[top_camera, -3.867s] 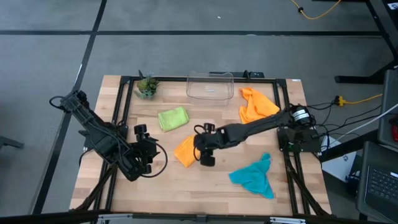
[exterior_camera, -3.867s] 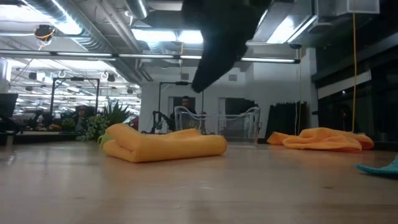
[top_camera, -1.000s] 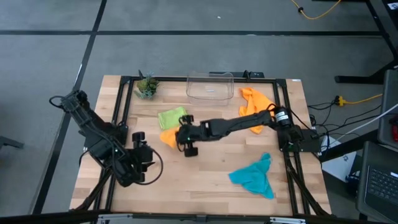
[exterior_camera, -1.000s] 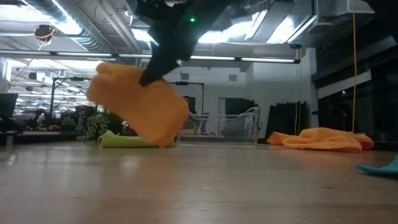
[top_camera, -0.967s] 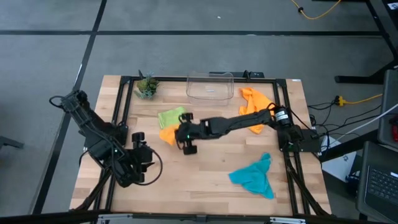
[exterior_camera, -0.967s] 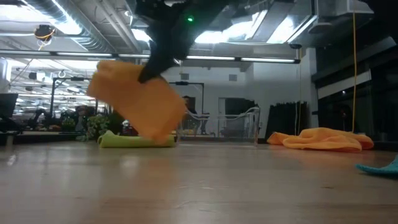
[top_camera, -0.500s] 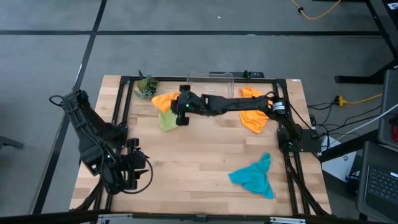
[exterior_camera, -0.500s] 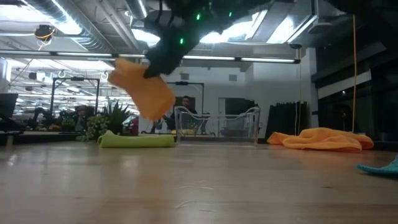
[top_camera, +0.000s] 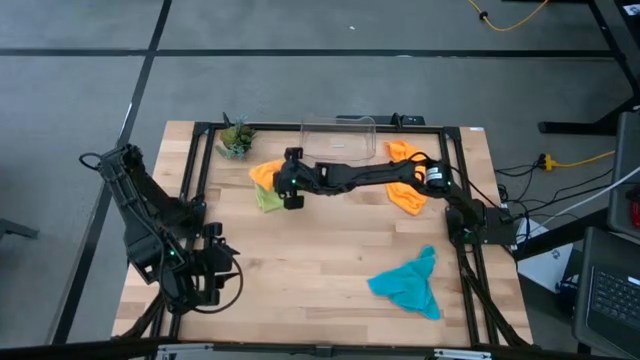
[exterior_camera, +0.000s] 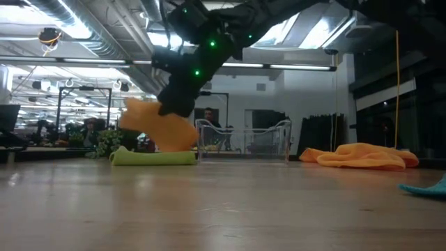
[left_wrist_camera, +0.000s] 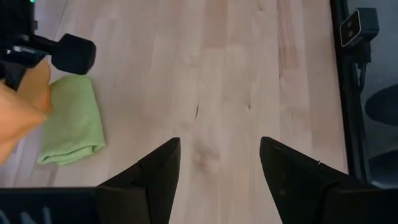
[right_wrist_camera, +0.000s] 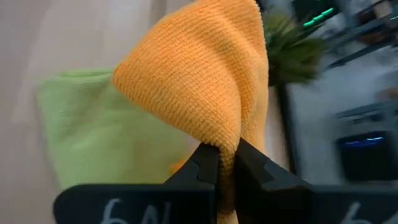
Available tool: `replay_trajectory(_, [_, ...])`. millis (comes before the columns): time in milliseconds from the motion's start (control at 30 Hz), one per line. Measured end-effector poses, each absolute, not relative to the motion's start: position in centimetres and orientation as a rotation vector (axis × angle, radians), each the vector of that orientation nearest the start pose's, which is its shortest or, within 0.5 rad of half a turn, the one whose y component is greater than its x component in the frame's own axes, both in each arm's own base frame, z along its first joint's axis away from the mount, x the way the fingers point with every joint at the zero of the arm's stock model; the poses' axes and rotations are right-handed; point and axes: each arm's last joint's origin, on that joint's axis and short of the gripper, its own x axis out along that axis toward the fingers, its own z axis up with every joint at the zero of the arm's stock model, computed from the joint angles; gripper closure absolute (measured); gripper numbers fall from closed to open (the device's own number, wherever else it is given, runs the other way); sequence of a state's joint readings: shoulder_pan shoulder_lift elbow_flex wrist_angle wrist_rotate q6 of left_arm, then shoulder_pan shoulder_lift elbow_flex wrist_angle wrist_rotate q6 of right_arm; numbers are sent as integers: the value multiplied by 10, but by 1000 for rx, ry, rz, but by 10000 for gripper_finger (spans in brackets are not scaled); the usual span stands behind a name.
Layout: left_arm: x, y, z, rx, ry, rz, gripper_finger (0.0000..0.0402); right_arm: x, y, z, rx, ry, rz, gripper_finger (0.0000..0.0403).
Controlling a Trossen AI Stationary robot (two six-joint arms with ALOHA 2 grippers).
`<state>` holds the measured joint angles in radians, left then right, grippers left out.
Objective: Fold microfiber towels
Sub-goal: Put the orange microfiber cloth into the transparent bin
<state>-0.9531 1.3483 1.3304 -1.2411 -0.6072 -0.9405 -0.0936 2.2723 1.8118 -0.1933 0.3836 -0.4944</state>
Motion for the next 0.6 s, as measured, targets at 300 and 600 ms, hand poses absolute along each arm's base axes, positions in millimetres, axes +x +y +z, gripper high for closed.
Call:
replay_trajectory(300, [150,-183,330,24,899,138,188,514,-56,232,-671,738,-372,382])
replay_trajectory(600, [150,-182,330,26,899,137,188,492,-77,319,-588,866,-324,382])
